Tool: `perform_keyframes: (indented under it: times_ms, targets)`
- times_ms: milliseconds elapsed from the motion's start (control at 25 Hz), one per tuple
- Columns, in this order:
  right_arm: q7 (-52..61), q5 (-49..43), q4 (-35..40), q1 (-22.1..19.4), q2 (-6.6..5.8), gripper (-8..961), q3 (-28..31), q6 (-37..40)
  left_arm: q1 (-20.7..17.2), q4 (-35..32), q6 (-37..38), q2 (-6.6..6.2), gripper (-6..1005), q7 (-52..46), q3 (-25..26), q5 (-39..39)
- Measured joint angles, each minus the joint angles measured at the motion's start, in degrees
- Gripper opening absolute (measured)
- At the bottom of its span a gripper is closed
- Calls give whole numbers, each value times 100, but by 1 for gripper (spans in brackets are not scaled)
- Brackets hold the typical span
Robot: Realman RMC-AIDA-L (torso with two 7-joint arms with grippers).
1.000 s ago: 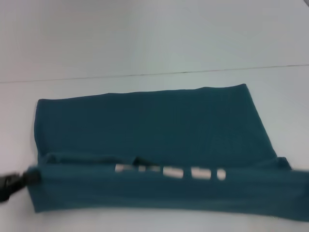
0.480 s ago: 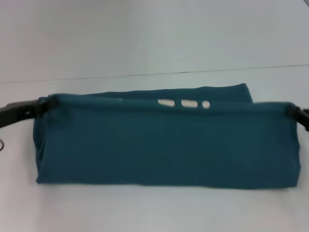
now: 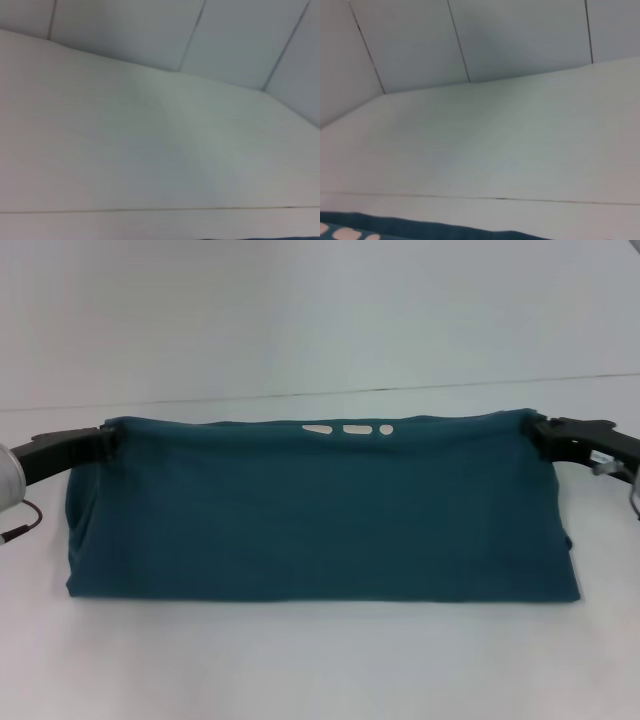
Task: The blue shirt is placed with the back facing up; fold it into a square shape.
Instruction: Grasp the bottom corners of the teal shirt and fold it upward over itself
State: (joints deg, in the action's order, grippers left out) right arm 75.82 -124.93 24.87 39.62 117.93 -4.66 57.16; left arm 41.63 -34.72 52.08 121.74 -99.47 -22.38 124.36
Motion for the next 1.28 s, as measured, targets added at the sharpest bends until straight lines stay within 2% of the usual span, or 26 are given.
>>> perform_keyframes:
  times_ms: [240, 600, 800, 1280]
  targets:
    - [-664, 428, -244, 192, 109, 25, -55, -539, 35, 5, -560, 103, 7, 143, -253, -198]
    - [-837, 947, -255, 229, 97, 26, -192, -571, 31, -46, -901, 123, 8, 431, -409, -800]
    - [-839, 1040, -253, 281, 44, 26, -227, -546, 18, -181, -874, 104, 8, 439, -460, -958]
    - [-858, 1191, -275, 361, 66, 27, -589, -869, 3, -189, -939, 136, 8, 655, -548, -1154]
